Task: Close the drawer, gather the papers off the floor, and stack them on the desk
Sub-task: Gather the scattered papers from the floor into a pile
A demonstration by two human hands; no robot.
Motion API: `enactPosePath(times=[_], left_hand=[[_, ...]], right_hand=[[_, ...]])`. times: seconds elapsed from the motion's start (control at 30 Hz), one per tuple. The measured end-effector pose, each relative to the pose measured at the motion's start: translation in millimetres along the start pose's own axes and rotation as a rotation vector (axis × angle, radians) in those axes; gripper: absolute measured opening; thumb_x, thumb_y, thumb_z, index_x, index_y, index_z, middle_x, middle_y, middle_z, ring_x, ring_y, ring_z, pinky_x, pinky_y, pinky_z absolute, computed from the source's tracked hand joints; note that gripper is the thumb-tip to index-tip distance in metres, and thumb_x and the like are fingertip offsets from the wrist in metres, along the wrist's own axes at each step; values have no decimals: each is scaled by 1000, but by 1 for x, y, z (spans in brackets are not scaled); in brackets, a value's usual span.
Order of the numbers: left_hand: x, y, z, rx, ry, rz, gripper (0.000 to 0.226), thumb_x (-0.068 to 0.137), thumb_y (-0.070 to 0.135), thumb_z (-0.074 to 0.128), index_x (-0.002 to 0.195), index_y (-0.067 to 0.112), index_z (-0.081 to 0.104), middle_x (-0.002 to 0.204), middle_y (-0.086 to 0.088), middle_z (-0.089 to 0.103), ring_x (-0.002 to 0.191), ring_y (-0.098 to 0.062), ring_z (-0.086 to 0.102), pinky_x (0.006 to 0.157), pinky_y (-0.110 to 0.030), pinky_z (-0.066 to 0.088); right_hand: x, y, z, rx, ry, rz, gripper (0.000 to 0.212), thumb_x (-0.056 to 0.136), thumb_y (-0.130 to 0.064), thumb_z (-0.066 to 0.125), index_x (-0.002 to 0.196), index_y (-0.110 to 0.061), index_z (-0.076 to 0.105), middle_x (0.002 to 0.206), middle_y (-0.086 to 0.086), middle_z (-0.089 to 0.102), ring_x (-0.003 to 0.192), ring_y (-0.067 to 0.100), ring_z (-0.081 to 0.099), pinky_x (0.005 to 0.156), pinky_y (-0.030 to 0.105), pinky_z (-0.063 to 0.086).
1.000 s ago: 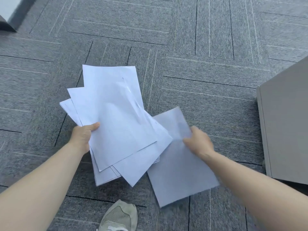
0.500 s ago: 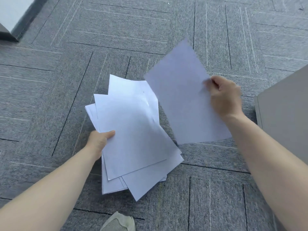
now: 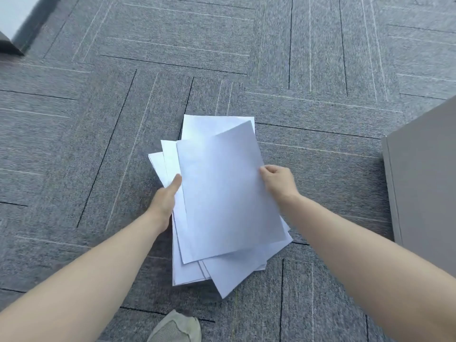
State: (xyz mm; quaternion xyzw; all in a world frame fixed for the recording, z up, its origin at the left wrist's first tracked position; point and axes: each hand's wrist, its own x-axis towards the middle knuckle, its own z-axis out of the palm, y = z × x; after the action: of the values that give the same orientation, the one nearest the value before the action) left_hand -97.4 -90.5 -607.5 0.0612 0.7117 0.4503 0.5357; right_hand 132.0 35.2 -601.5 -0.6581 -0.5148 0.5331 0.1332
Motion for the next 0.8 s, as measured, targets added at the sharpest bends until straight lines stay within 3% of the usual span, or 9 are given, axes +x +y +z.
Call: enactPosePath(times=[0.1, 0.17, 0.27, 0.37, 0.5, 0.57, 0.67, 0.73, 0.8], left_hand=[[2, -6, 5, 112, -33, -7, 43, 78, 35, 76, 110, 8, 67, 108, -4, 71, 98, -19, 67, 94, -35, 48], [3, -10, 10, 167, -14, 12, 23, 77, 16, 76, 98, 9, 68, 108, -13, 71, 90, -23, 68, 91, -38, 51], [6, -13, 16, 190, 49, 58, 18, 78, 2, 72, 94, 7, 67, 106, -19, 71, 89, -29, 69, 90, -45, 54], [9, -10, 17, 140, 44, 74, 23, 78, 0, 71, 101, 1, 68, 104, -19, 71, 84, -27, 70, 85, -44, 56], [6, 5, 25, 45, -67, 92, 32, 79, -5, 67, 111, -3, 66, 106, -18, 70, 77, -20, 71, 72, -32, 60], [4, 17, 30, 14, -132, 100, 38, 79, -7, 66, 117, -3, 63, 103, -12, 72, 81, -21, 72, 72, -32, 60], [-7, 43, 39, -2, -214, 94, 42, 73, -3, 70, 115, 0, 65, 95, -7, 76, 83, -22, 73, 79, -39, 60], [-18, 66, 50, 7, -260, 101, 49, 66, 4, 72, 115, 1, 66, 100, -9, 76, 88, -24, 73, 79, -39, 58], [-34, 93, 63, 13, -293, 106, 51, 65, 7, 72, 115, 0, 66, 101, -9, 75, 89, -25, 72, 78, -39, 58]], right_hand=[[-7, 6, 9, -167, -93, -1, 34, 93, -28, 54, 61, -18, 61, 44, -10, 51, 52, 18, 47, 58, 32, 41], [-9, 8, 10, -264, -136, -8, 36, 95, -28, 52, 61, -19, 54, 46, -10, 45, 51, 17, 43, 60, 29, 39], [-3, 11, 2, -403, -88, -28, 17, 93, -36, 56, 96, -25, 68, 87, -3, 61, 77, 24, 62, 74, 32, 48], [9, 13, -13, -380, 71, -58, 56, 85, -44, 66, 135, -22, 54, 122, 8, 55, 113, 29, 57, 96, 44, 48], [19, 5, -37, -28, 20, 1, 82, 80, -45, 76, 148, -19, 37, 115, 4, 61, 96, 22, 66, 90, 39, 52], [19, -3, -52, 126, -83, 52, 71, 80, -39, 78, 141, -19, 46, 101, 2, 65, 71, 13, 65, 70, 31, 56], [9, -24, -76, 290, -256, 86, 22, 86, -19, 73, 106, -15, 67, 84, 2, 70, 46, 6, 59, 46, 18, 47], [-2, -41, -92, 353, -273, 77, 13, 85, -10, 72, 97, -15, 70, 84, 2, 74, 56, 11, 67, 52, 20, 52], [-14, -60, -108, 423, -241, 65, 21, 82, -2, 72, 103, -8, 72, 95, 11, 76, 76, 25, 72, 67, 31, 59]])
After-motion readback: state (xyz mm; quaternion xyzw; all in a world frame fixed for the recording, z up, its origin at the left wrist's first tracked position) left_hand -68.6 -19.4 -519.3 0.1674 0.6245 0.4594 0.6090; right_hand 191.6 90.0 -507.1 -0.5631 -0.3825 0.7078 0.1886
